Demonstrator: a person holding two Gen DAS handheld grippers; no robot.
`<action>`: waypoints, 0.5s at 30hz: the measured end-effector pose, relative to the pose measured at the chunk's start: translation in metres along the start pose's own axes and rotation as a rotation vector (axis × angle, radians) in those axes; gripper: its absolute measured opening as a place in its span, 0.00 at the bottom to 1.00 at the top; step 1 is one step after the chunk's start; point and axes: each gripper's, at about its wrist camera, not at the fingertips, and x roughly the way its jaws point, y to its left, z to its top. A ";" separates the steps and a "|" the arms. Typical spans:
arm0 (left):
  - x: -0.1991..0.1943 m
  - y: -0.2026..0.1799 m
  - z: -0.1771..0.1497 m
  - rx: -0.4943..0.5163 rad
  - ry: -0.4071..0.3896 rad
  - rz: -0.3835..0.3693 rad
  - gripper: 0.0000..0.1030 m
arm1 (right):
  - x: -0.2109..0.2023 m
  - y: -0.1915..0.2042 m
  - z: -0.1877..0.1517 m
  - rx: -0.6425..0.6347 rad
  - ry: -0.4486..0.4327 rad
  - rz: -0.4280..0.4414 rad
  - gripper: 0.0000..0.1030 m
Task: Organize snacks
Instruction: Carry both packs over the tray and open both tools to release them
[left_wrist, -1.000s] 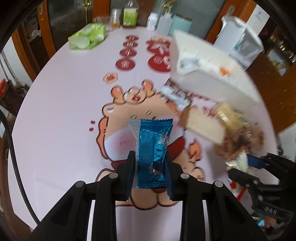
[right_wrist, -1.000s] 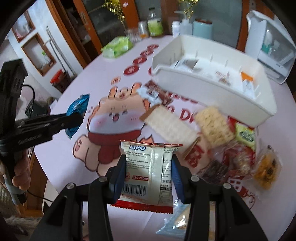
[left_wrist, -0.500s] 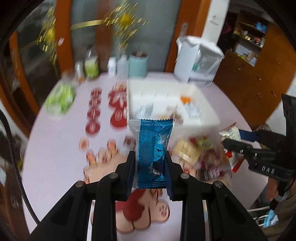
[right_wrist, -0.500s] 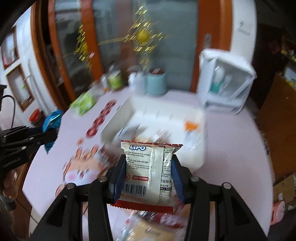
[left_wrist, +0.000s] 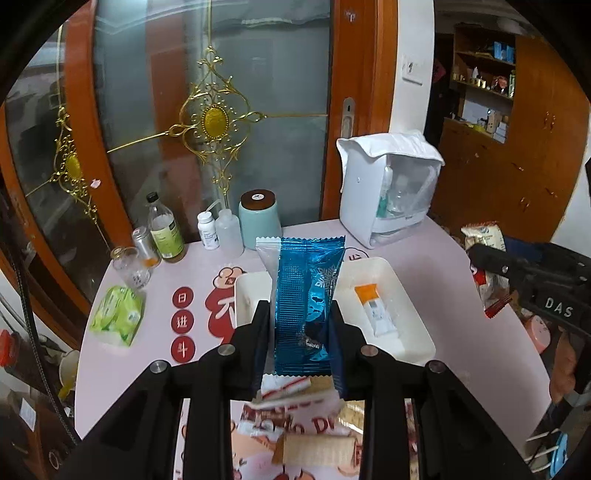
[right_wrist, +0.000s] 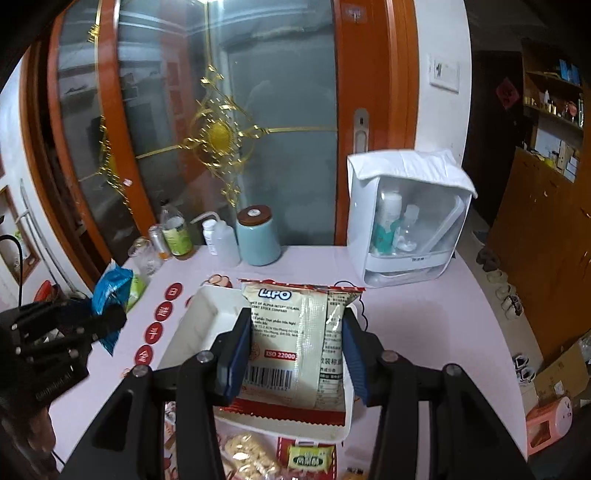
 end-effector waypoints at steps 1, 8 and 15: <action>0.011 -0.003 0.004 -0.001 0.012 0.004 0.27 | 0.009 -0.001 0.001 0.004 0.013 0.003 0.45; 0.082 -0.018 0.002 -0.008 0.105 0.013 0.27 | 0.082 -0.002 -0.018 0.009 0.144 0.009 0.47; 0.137 -0.020 -0.024 -0.024 0.206 0.033 0.93 | 0.119 -0.010 -0.043 0.034 0.221 0.034 0.76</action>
